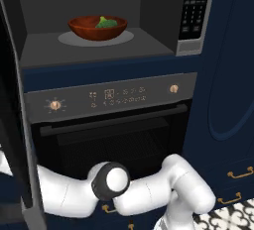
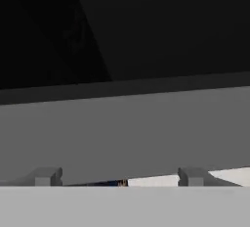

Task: Pick the broccoli from the sink and place it in the bowl. Then pick the bowl and place it in the microwave. Then close the microwave door and press the start button.

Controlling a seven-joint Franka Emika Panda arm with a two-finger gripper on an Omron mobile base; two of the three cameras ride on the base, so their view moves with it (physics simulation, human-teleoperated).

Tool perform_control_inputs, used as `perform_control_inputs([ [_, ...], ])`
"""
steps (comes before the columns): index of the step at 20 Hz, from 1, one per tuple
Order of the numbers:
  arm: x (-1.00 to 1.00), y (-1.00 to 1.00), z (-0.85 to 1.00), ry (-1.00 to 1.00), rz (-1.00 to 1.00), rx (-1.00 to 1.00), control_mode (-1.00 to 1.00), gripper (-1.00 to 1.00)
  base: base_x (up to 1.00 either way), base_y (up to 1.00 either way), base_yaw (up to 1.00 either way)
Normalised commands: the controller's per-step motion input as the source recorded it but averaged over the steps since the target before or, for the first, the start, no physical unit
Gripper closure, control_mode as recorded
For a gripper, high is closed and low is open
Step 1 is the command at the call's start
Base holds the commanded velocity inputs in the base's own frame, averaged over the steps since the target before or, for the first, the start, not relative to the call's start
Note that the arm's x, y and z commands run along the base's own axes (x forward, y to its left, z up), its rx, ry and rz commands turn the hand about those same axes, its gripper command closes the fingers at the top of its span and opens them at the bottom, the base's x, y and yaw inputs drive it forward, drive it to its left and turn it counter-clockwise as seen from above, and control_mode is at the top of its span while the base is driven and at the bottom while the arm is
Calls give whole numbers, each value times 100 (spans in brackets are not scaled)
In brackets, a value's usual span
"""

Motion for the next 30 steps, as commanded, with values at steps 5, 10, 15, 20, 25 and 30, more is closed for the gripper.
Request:
perform_control_inputs([
  [5,-29,-98,22,-8,0,38,-100,-100,0,0,0],
  [10,-12,-100,22,-3,3,32,-100,-100,0,0,0],
  [15,0,-99,4,1,19,28,-100,-100,0,0,0],
  [20,2,-96,1,-2,34,26,-100,-100,0,0,0],
  [25,4,-92,-2,-16,53,18,-100,-100,0,0,0],
  [30,35,-78,0,-17,60,14,-100,-100,0,0,0],
])
